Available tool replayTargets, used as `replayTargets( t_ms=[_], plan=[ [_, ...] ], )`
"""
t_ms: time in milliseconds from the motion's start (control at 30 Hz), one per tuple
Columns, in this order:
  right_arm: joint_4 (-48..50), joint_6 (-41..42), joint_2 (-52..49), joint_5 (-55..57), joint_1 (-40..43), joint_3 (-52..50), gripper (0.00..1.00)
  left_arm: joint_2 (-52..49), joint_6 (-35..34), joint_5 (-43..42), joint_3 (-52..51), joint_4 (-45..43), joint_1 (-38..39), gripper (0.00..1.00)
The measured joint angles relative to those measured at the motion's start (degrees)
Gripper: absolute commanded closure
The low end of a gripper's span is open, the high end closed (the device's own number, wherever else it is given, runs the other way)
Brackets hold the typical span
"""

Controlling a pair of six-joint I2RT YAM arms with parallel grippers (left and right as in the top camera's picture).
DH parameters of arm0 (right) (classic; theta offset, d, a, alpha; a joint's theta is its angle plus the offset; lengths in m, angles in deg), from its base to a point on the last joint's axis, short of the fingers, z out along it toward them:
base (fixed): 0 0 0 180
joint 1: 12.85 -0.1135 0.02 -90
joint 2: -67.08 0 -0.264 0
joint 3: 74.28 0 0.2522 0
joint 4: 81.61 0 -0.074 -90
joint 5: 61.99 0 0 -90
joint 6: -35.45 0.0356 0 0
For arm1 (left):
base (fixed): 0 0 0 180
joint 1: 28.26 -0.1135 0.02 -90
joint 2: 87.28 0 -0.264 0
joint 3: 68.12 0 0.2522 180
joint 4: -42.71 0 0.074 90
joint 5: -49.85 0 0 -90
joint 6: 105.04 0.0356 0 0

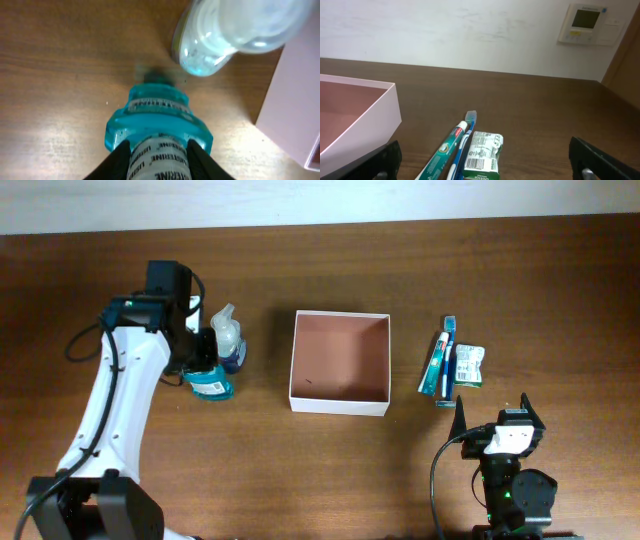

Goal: Pack container
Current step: 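Close the left gripper on the Listerine bottle neck, then lift the Listerine bottle and carry it over the box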

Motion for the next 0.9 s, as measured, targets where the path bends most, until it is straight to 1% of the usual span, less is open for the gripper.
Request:
replayTargets(
  t_ms=[233, 333, 567, 700, 900],
  plan=[
    [0.0, 0.0, 0.0, 0.0, 0.0, 0.0, 0.02, 0.0, 0.0, -0.3, 7.7, 6.1, 0.0, 0.66],
    [0.0, 0.0, 0.0, 0.0, 0.0, 0.0, 0.02, 0.0, 0.0, -2.1, 10.2, 7.7, 0.0, 0.74],
    [0.0, 0.0, 0.0, 0.0, 0.0, 0.0, 0.02, 0.0, 0.0, -6.4, 14.5, 9.0, 0.6, 0.75],
    [0.0, 0.0, 0.0, 0.0, 0.0, 0.0, 0.02, 0.0, 0.0, -6.6, 15.9, 9.0, 2.6, 0.74],
    [0.0, 0.0, 0.0, 0.0, 0.0, 0.0, 0.02, -0.1, 0.0, -7.2, 17.9, 8.9, 8.0, 0.75]
  ],
)
